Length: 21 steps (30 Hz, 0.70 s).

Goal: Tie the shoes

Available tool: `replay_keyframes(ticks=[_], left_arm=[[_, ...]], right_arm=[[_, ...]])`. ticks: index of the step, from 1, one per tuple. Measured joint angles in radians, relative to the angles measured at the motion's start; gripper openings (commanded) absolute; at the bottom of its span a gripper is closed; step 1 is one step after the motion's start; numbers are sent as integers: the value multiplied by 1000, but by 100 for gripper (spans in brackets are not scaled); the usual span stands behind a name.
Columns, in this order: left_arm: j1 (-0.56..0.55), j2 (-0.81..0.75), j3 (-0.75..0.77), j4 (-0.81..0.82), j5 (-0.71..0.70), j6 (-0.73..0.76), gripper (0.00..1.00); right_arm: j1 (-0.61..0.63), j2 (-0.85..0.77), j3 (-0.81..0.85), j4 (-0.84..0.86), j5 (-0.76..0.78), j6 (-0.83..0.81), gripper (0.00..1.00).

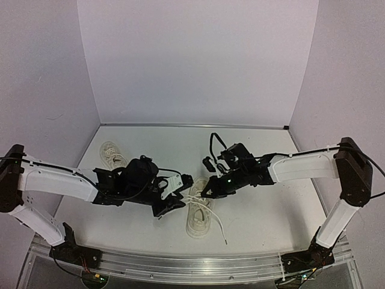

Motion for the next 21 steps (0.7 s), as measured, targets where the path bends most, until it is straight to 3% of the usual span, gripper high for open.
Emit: replay_keyframes(ticks=[9,21], left_arm=[[-8,72,7,31,-14,260,16],[-8,199,97,60,-21,416,15]], right_arm=[[0,-3,0,6,-3,13,0],[0,-3,0,6,-28,18,0]])
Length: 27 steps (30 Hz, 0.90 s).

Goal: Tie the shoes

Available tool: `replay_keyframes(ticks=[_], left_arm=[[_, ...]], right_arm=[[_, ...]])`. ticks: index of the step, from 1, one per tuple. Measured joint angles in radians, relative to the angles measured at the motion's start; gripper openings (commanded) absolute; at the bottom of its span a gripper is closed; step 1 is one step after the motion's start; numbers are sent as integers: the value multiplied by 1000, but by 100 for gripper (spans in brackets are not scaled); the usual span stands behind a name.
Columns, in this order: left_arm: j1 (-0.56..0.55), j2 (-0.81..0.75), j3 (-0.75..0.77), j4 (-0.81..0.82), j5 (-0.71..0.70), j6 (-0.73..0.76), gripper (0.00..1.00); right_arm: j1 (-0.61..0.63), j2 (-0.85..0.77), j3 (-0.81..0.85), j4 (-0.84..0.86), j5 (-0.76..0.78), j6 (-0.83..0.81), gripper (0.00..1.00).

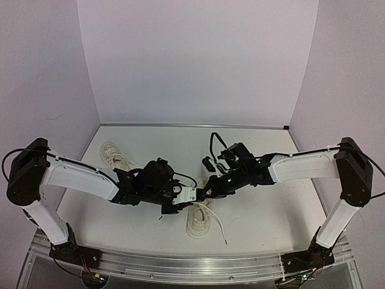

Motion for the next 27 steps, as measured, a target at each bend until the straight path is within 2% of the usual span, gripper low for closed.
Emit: replay_keyframes(ticks=[8,27], left_arm=[[0,63,27,2,-13,29,15],[0,104,53,37,-48,42,17]], right_arm=[[-6,0,0,0,-23,0,0],[-11,1,0,0,-47,0,0]])
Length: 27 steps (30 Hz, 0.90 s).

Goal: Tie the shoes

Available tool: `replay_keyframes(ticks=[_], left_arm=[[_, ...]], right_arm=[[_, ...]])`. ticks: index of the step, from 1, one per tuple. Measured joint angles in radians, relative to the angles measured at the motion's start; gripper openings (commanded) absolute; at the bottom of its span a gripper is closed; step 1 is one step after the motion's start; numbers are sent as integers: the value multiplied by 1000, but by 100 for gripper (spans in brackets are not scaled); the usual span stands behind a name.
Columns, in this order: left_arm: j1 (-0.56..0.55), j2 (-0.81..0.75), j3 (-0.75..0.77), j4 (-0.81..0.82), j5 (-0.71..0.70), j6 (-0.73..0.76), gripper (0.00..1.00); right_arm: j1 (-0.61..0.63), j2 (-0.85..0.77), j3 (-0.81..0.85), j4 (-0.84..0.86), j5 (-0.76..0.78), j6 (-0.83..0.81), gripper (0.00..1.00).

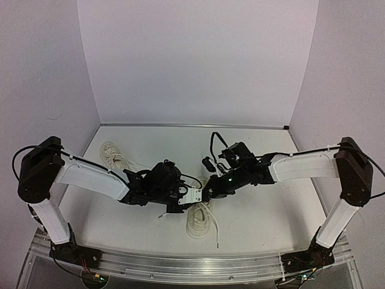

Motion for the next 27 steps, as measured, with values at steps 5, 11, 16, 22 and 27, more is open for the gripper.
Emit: replay_keyframes(ticks=[5,11,16,22,27], left_arm=[[0,0,2,0,-4,3,22],[0,8,12,0,-10,4,11],[0,25,21,-1,-18,2,2],[-1,25,21,4,-20,-20,0],[-1,24,20,11,-20,-57,0]], right_arm=[[0,0,0,0,-1,0,0],[0,0,0,0,-1,0,0],[-3,2,0,0,-2,0,0],[-6,2,0,1,-5,0,0],[-8,2,0,3,-6,3,0]])
